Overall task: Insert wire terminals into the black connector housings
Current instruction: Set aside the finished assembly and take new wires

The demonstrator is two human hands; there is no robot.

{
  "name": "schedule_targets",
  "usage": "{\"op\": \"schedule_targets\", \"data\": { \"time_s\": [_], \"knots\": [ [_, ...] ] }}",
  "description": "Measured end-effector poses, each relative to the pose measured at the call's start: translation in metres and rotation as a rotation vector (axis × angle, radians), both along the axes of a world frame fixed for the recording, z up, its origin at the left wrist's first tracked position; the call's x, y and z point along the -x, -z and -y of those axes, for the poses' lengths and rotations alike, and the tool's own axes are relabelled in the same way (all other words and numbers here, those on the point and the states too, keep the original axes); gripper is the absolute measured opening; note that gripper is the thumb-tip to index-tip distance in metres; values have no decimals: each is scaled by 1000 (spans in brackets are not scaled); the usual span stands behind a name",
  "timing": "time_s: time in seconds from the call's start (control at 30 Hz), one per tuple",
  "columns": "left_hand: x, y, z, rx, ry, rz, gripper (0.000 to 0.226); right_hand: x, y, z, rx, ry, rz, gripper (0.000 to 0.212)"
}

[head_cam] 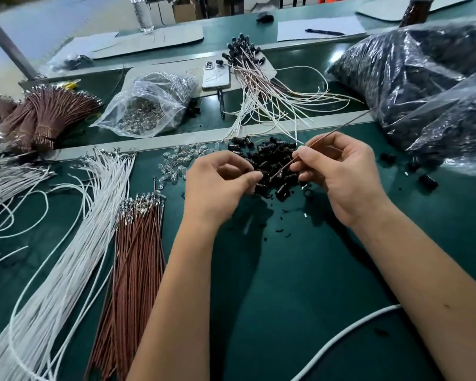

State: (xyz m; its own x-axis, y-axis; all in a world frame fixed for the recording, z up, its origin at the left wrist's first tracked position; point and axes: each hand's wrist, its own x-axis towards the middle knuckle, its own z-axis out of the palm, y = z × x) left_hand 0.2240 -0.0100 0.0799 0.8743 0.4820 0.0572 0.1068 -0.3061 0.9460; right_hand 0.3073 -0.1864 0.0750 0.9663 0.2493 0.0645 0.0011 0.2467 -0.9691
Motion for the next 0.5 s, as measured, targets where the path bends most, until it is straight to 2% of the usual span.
{"op": "schedule_targets", "data": {
  "time_s": [0.07, 0.13, 0.5],
  "knots": [
    [-3, 3, 3, 236, -36, 116, 13, 2, 0, -2, -22, 0, -1, 13],
    [-6, 7, 7, 345, -26, 156, 18, 4, -1, -3, -35, 9, 6, 15],
    [-10, 13, 16, 458, 52, 215, 36, 6, -1, -1, -73, 53, 67, 16]
  ]
}}
